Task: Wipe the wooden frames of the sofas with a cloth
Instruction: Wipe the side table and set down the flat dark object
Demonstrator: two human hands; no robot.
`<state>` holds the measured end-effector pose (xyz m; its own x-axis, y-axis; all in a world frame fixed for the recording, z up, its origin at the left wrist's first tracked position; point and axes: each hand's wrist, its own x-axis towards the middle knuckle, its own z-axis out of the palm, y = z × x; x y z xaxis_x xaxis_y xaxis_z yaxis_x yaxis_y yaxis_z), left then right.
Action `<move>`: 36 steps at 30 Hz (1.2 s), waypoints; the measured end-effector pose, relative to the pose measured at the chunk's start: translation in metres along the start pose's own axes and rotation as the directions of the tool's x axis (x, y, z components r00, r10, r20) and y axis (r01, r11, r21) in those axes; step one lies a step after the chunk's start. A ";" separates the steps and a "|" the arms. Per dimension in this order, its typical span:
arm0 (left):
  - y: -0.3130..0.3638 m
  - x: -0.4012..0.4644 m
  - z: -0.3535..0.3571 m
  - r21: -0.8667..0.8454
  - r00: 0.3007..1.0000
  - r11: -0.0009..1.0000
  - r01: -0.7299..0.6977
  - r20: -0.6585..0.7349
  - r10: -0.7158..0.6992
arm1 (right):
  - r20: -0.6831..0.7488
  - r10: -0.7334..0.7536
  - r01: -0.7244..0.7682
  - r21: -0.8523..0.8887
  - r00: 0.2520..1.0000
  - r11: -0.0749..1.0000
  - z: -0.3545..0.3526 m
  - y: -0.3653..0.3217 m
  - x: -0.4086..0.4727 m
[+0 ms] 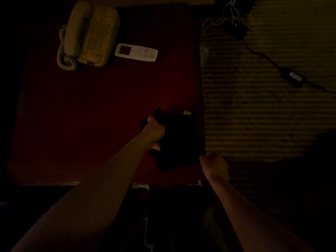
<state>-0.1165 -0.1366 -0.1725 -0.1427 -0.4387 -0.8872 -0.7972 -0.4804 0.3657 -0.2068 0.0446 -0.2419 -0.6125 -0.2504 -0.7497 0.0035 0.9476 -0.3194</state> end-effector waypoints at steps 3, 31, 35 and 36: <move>0.003 0.002 0.007 -0.084 0.999 0.996 0.020 0.028 -0.017 | -0.051 0.082 -0.073 0.161 0.995 0.984 -0.003 0.025 0.003; -0.093 0.006 0.050 0.676 0.911 0.622 -0.395 0.199 0.362 | 0.020 0.053 -0.055 0.576 0.998 0.815 -0.018 0.004 0.009; -0.097 0.002 0.054 0.812 0.866 0.408 -0.416 0.216 0.451 | -0.021 -0.077 0.073 0.619 0.997 0.782 -0.021 -0.011 0.001; -0.098 0.002 0.054 0.824 0.855 0.391 -0.410 0.197 0.479 | -0.013 -0.123 0.103 0.631 0.992 0.769 -0.023 -0.019 -0.002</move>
<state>-0.0702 -0.0495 -0.2250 -0.6199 -0.4556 -0.6389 -0.7369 0.6176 0.2747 -0.2239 0.0321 -0.2210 -0.6182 -0.3624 -0.6975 0.4383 0.5776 -0.6887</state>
